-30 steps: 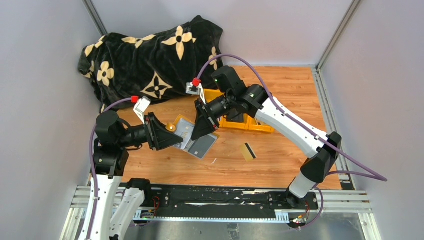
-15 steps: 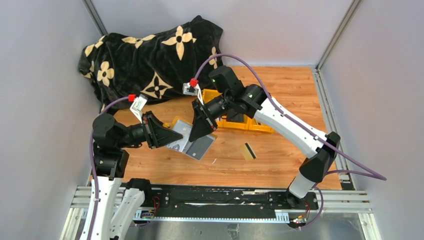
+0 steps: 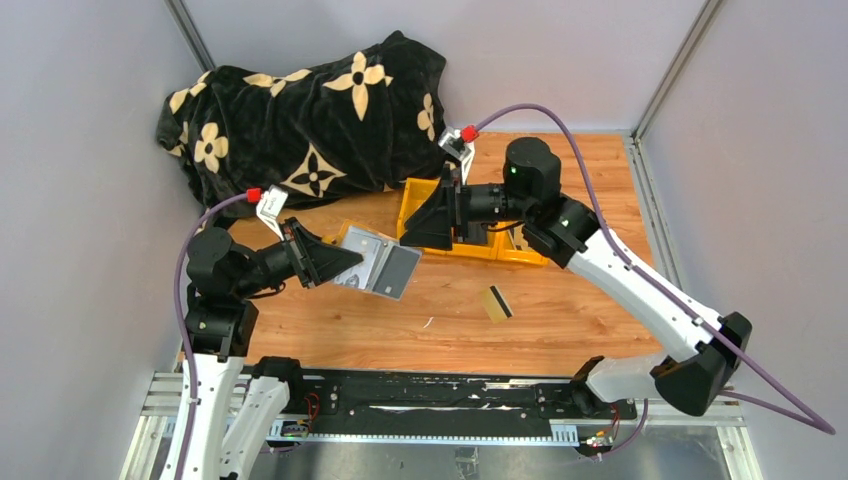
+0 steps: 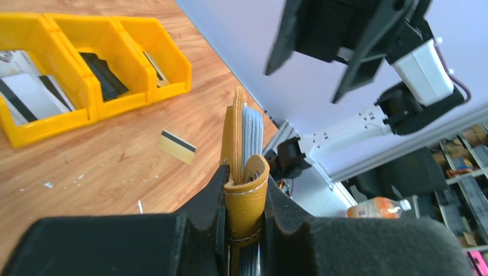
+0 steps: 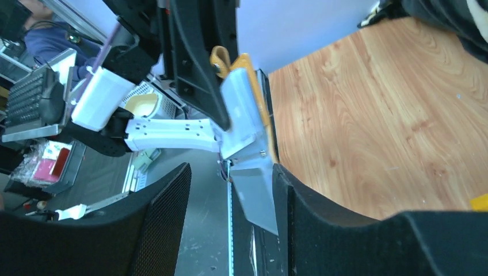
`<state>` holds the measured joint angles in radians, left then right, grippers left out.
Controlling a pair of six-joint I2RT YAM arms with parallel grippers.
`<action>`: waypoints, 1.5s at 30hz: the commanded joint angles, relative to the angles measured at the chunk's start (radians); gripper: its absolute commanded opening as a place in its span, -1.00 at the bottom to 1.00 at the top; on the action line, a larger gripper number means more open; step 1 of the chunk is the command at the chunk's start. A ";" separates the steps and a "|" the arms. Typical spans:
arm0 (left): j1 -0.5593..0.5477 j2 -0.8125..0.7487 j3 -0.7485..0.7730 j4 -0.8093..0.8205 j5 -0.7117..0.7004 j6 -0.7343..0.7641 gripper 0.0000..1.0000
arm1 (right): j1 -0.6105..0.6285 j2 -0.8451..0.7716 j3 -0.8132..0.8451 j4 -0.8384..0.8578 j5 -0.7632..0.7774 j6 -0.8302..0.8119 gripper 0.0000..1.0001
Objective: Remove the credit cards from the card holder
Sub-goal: Remove the credit card from the card holder.
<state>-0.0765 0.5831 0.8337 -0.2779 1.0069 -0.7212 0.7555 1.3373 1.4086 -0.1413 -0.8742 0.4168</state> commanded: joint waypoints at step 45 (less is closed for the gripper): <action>-0.005 -0.086 -0.045 0.126 -0.156 -0.123 -0.76 | 0.099 0.261 -0.174 0.821 0.020 0.728 -1.00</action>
<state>-0.0616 0.5091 0.8005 -0.1768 0.7326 -0.7902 0.8680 1.5963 1.2572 0.4927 -0.9085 1.0702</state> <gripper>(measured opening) 0.189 0.007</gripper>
